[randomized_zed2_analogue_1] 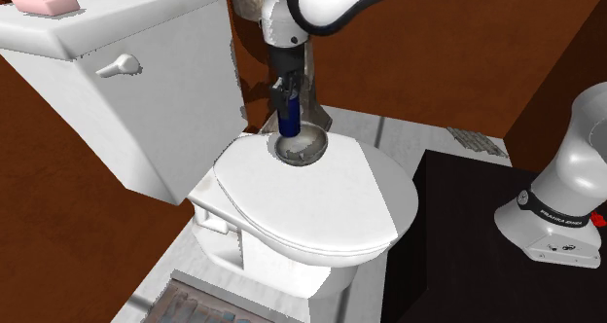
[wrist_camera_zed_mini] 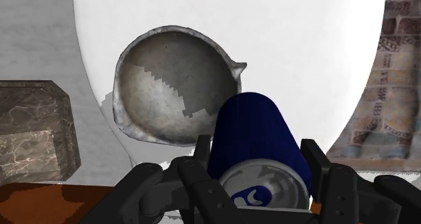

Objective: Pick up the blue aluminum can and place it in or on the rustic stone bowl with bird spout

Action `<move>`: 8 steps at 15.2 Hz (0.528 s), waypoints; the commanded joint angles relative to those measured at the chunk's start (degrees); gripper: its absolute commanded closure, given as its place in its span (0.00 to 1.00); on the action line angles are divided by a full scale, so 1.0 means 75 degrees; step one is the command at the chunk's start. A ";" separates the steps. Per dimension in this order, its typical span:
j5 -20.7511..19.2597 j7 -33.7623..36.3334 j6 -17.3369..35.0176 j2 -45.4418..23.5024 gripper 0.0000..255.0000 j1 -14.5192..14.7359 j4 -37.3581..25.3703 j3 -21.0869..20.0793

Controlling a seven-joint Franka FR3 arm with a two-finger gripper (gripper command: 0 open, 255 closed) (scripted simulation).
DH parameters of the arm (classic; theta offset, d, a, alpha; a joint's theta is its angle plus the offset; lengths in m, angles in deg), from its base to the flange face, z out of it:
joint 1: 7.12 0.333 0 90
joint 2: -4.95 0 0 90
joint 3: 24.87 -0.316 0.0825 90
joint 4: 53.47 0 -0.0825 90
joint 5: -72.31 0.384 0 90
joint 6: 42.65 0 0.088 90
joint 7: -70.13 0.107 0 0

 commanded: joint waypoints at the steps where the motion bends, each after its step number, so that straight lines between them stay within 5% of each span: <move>1: 0.0038 -0.0333 -0.0052 0.0043 1.00 -0.0214 -0.0025 0.0098; 5: 0.0128 -0.1116 -0.0165 0.0134 1.00 -0.0726 -0.0072 0.0345; 8: 0.0122 -0.1106 0.0116 0.0067 1.00 -0.0728 0.0142 0.0345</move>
